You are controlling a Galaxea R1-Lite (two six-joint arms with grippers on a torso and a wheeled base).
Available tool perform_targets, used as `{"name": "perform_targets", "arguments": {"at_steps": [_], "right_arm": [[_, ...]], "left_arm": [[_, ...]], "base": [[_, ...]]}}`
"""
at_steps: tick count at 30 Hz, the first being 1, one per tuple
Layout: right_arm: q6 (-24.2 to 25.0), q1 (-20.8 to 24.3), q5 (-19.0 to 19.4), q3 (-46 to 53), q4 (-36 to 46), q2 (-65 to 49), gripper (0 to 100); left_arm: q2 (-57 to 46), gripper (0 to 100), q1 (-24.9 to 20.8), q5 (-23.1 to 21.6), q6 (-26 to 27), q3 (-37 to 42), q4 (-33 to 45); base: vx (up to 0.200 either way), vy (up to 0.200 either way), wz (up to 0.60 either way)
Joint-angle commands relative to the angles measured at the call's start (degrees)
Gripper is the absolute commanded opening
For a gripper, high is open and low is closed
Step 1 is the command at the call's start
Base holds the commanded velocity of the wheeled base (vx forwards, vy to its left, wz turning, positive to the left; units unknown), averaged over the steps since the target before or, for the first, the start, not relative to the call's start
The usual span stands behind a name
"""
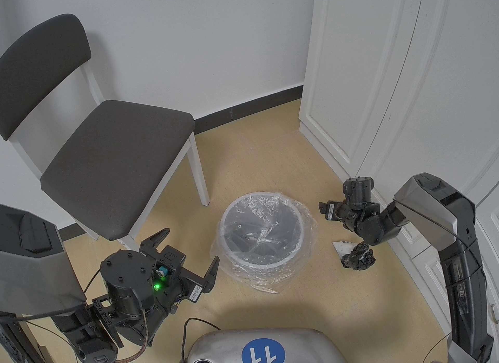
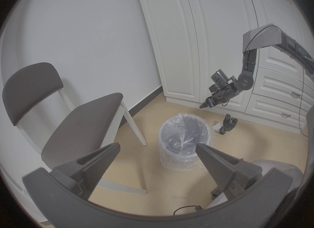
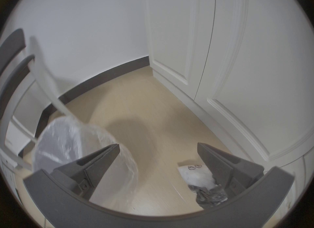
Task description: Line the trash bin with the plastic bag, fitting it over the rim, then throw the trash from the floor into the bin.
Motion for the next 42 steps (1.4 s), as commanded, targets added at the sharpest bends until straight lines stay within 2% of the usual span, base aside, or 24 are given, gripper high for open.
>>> {"name": "perform_targets", "arguments": {"at_steps": [1, 3, 5, 9, 16, 22, 30, 42], "right_arm": [[11.6, 0.4, -2.2, -26.4, 16.9, 13.5, 100], [13.6, 0.4, -3.8, -32.0, 22.4, 17.2, 100], [13.8, 0.0, -3.5, -32.0, 24.1, 18.4, 100], [14.1, -0.1, -0.4, -32.0, 24.5, 19.1, 100], [14.5, 1.1, -0.5, -32.0, 25.7, 19.4, 100], [17.4, 2.6, -0.4, -32.0, 29.4, 17.9, 100], [16.7, 3.9, 0.0, -30.6, 29.1, 17.2, 100], [17.1, 0.8, 0.0, -30.1, 29.3, 16.7, 100]], "left_arm": [[0.4, 100, 0.0, 0.0, 0.0, -0.2, 0.0], [0.7, 100, 0.1, 0.0, 0.0, -0.4, 0.0], [0.8, 100, 0.2, 0.0, -0.1, -0.3, 0.0], [0.9, 100, 0.3, 0.0, -0.1, -0.4, 0.0], [0.5, 100, 0.3, 0.0, -0.1, -0.3, 0.0], [0.6, 100, 0.3, 0.0, -0.1, -0.4, 0.0], [0.6, 100, 0.2, 0.0, -0.1, -0.2, 0.0], [2.3, 100, -0.3, 0.0, -2.6, 0.0, 0.0]], "base": [[0.000, 0.000, 0.00], [0.000, 0.000, 0.00], [0.000, 0.000, 0.00], [0.000, 0.000, 0.00], [0.000, 0.000, 0.00], [0.000, 0.000, 0.00], [0.000, 0.000, 0.00], [0.000, 0.000, 0.00]]}}
